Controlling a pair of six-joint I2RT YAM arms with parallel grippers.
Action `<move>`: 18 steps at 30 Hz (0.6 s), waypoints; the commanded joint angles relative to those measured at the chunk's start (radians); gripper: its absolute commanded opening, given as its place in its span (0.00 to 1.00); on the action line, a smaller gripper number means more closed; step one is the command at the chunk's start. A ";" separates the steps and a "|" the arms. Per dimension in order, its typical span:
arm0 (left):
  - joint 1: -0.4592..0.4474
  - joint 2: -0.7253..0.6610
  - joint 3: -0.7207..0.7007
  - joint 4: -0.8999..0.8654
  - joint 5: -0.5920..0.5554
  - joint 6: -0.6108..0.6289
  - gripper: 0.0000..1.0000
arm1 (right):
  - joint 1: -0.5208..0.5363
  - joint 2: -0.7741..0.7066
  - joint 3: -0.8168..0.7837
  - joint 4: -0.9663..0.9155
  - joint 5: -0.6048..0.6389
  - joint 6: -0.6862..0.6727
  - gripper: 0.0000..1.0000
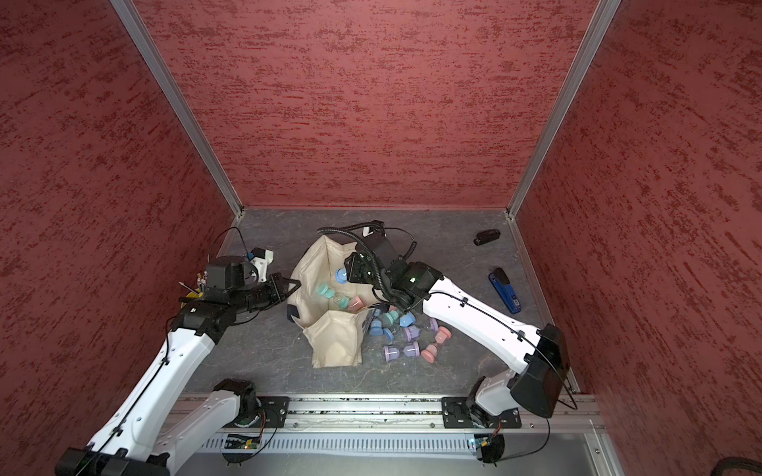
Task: Put the hourglass into the canvas bag
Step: Place the hourglass in the canvas bag.
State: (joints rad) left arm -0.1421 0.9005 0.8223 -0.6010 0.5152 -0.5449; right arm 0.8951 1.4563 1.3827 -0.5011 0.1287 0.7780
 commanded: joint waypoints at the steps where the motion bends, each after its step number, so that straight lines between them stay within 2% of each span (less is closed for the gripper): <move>1: -0.005 0.013 0.034 0.007 0.009 0.003 0.00 | 0.004 0.021 0.019 0.006 -0.020 0.020 0.00; 9: 0.000 -0.025 0.062 -0.043 -0.002 0.016 0.00 | 0.004 0.035 -0.006 -0.019 -0.016 0.034 0.00; 18: 0.005 -0.025 0.061 -0.042 0.021 -0.003 0.00 | 0.004 0.081 0.038 -0.032 -0.018 0.009 0.00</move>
State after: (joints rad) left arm -0.1429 0.8799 0.8570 -0.6643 0.5179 -0.5453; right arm 0.8951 1.5272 1.3792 -0.5304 0.1223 0.7925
